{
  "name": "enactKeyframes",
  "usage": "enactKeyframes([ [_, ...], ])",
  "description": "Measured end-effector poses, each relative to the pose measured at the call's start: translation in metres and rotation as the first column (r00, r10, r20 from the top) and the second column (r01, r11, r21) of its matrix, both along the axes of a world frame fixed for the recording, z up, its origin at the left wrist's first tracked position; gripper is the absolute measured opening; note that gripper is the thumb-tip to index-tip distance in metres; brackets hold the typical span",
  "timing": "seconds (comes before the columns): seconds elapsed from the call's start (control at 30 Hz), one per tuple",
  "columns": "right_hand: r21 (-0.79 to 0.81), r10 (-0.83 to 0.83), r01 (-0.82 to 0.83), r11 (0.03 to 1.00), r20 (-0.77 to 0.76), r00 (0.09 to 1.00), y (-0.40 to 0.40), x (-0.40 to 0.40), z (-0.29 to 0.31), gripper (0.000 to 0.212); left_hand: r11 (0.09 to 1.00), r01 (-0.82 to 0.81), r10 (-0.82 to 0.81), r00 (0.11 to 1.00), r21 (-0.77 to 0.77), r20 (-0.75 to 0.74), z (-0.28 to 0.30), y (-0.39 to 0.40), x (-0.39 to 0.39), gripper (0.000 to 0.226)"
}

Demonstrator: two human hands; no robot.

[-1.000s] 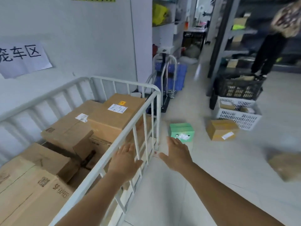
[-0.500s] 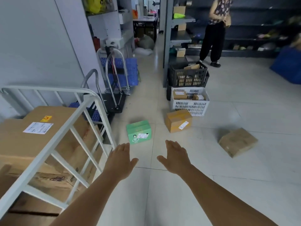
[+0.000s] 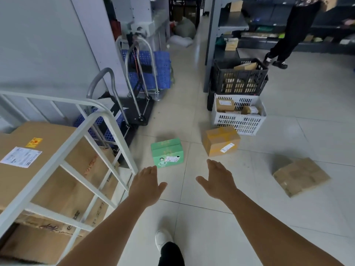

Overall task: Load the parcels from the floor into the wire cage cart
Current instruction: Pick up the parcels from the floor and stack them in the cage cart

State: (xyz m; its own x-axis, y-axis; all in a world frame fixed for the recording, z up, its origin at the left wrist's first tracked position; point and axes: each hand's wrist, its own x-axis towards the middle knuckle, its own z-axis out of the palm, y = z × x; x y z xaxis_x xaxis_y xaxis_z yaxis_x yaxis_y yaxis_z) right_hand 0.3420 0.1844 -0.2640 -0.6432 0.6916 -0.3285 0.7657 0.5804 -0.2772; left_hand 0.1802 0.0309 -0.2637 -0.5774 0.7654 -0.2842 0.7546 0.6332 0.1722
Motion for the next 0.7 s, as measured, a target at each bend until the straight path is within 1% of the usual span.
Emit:
enactKeyframes([
  [0.1,0.000,0.002,-0.002,1.000,0.024,1.000,0.033,-0.040,-0.011,0.075,1.000,-0.015,0.016,0.999,-0.011,0.031,-0.017,0.030,-0.043,0.072],
  [0.2,-0.036,0.009,-0.007,0.999,0.051,0.999,0.063,-0.084,-0.023,0.075,0.998,-0.042,0.045,0.996,-0.036,0.078,-0.033,0.057,-0.086,0.073],
  [0.4,-0.090,-0.010,0.014,0.996,0.047,0.999,0.116,-0.168,-0.058,0.075,0.993,-0.114,0.117,0.983,-0.029,0.142,-0.062,0.105,-0.167,0.069],
  [0.57,-0.127,-0.009,0.021,0.992,0.093,0.996,0.162,-0.220,-0.103,0.072,0.985,-0.160,0.168,0.965,-0.060,0.200,-0.104,0.143,-0.222,0.072],
  [0.7,-0.168,-0.023,0.041,0.985,0.105,0.994,0.199,-0.259,-0.152,0.072,0.972,-0.218,0.234,0.941,-0.091,0.243,-0.150,0.175,-0.260,0.072],
])
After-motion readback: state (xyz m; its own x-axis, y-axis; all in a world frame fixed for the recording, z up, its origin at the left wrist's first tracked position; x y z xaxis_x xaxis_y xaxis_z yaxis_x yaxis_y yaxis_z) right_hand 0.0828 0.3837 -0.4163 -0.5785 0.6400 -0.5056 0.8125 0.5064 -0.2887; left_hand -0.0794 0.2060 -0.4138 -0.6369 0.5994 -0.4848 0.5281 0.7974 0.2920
